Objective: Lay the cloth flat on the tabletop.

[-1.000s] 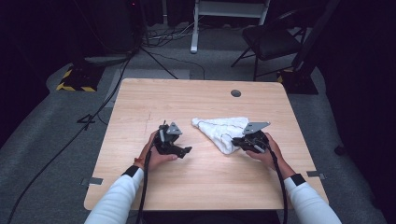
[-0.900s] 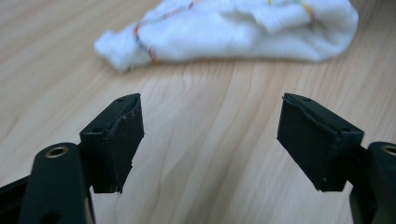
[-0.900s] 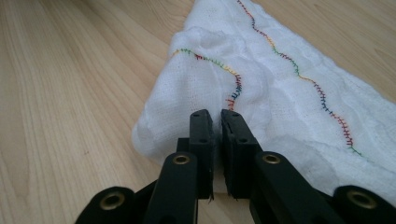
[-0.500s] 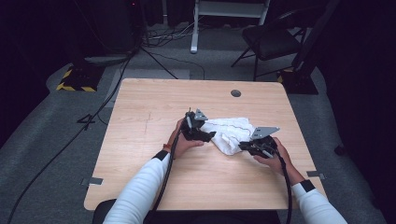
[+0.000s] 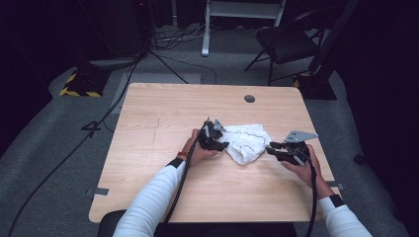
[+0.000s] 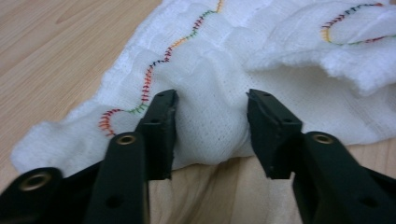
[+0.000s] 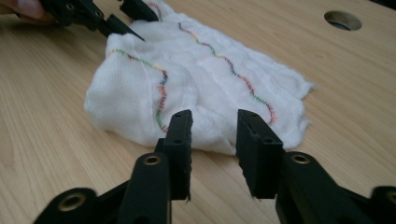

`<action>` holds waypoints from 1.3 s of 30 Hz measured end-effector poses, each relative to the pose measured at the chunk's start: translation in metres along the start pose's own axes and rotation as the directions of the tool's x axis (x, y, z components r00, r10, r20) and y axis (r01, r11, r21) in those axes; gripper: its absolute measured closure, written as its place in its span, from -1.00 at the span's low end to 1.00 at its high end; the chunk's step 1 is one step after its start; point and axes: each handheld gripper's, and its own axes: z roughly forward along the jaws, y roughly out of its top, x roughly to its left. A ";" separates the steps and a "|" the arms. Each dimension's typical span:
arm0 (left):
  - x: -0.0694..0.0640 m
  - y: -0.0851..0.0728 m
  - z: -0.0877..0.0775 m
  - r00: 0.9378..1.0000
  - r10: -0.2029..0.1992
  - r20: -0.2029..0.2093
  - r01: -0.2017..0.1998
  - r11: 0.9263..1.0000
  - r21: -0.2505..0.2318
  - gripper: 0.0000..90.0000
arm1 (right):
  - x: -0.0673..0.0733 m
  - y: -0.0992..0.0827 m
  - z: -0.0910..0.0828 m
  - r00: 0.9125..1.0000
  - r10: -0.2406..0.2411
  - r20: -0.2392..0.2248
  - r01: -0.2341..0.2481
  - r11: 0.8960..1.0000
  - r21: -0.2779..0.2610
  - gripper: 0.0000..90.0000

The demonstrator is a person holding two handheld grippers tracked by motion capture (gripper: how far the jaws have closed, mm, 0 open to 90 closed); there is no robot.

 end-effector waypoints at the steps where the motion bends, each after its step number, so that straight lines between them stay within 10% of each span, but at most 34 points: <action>1: -0.001 0.000 0.000 1.000 0.011 0.004 -0.011 1.000 0.005 0.39 | 0.002 0.003 0.002 1.000 -0.011 0.012 0.011 1.000 0.001 0.29; 12: -0.006 -0.005 -0.012 0.997 0.071 0.013 -0.072 0.996 0.047 0.68 | 0.033 0.030 0.050 0.995 -0.072 -0.068 0.075 0.996 0.044 -0.04; 16: -0.007 -0.009 -0.017 0.996 0.092 0.004 -0.092 0.994 0.054 0.68 | 0.044 0.029 0.064 0.989 -0.116 -0.092 0.126 0.986 0.110 0.40; 27: -0.007 -0.019 -0.031 0.993 0.117 -0.018 -0.115 0.990 0.079 0.69 | 0.039 0.015 0.033 0.977 -0.160 -0.140 0.177 0.978 0.115 0.85; 39: -0.004 -0.031 -0.044 0.996 0.086 -0.037 -0.083 0.994 0.074 0.60 | 0.020 -0.012 0.005 0.991 -0.100 -0.094 0.112 0.985 0.130 0.61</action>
